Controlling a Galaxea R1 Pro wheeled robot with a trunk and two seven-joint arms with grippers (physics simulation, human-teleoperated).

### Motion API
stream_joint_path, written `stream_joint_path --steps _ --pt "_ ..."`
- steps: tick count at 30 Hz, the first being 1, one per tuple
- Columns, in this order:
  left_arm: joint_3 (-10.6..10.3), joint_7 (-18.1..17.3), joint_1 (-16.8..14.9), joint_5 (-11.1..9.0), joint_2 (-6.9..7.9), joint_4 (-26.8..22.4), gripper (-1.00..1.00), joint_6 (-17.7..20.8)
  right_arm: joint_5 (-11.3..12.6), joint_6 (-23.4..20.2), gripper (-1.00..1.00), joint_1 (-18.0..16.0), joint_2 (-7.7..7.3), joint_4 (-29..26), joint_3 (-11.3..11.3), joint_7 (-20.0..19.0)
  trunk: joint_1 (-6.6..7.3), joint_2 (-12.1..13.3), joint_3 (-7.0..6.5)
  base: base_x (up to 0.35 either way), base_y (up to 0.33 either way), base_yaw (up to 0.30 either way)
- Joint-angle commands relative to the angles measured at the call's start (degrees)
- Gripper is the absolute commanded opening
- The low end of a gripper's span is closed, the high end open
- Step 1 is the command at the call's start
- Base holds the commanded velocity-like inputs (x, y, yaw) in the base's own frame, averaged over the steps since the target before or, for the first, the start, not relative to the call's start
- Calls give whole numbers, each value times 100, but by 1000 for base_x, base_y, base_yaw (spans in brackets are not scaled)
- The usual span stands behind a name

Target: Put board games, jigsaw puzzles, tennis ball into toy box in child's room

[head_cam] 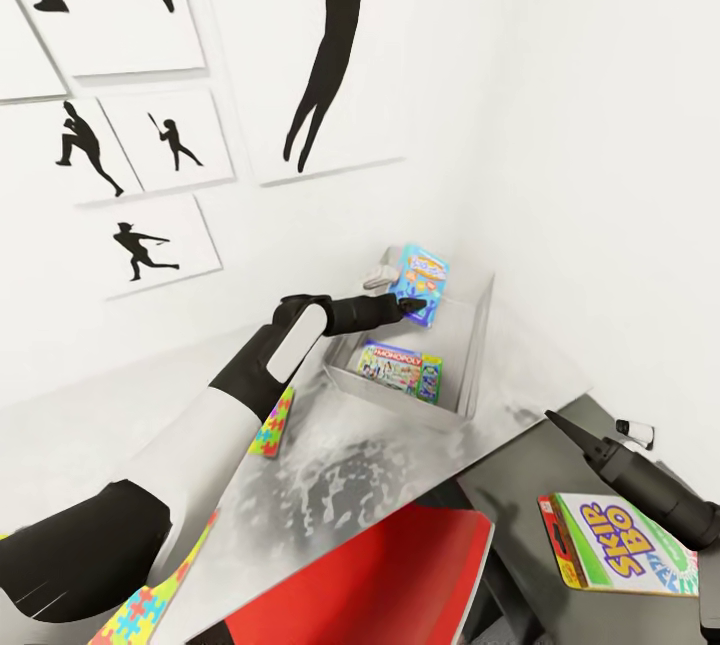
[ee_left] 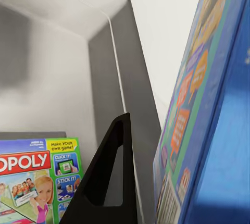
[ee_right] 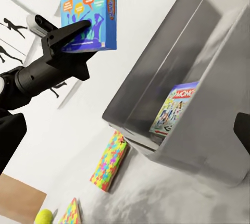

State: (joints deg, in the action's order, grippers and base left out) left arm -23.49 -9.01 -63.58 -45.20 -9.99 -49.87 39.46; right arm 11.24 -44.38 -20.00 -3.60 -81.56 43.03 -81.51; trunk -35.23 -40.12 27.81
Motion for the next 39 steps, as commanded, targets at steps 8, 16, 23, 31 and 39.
stream_joint_path --steps 8,16,23,31,39 --pt "2 401 -408 -20 -1 -14 -100 132 9 -53 100 -4 -5 0 82 -15 -1 -6 82 0 0 0" --pt "2 533 -574 -32 -1 6 -100 184 9 -45 100 -4 -7 0 100 -17 -1 -6 158 0 0 0" --pt "5 541 -585 -27 -1 12 -100 178 9 -44 100 -4 -9 0 107 -22 -1 -6 224 0 0 0" --pt "5 541 -583 -24 -1 98 -100 144 13 -44 100 -1 -90 5 109 -23 -1 -6 299 0 0 0" --pt "-136 541 -583 -24 -1 253 -100 124 21 -44 100 -1 -114 9 133 -23 -1 -6 375 0 0 0"
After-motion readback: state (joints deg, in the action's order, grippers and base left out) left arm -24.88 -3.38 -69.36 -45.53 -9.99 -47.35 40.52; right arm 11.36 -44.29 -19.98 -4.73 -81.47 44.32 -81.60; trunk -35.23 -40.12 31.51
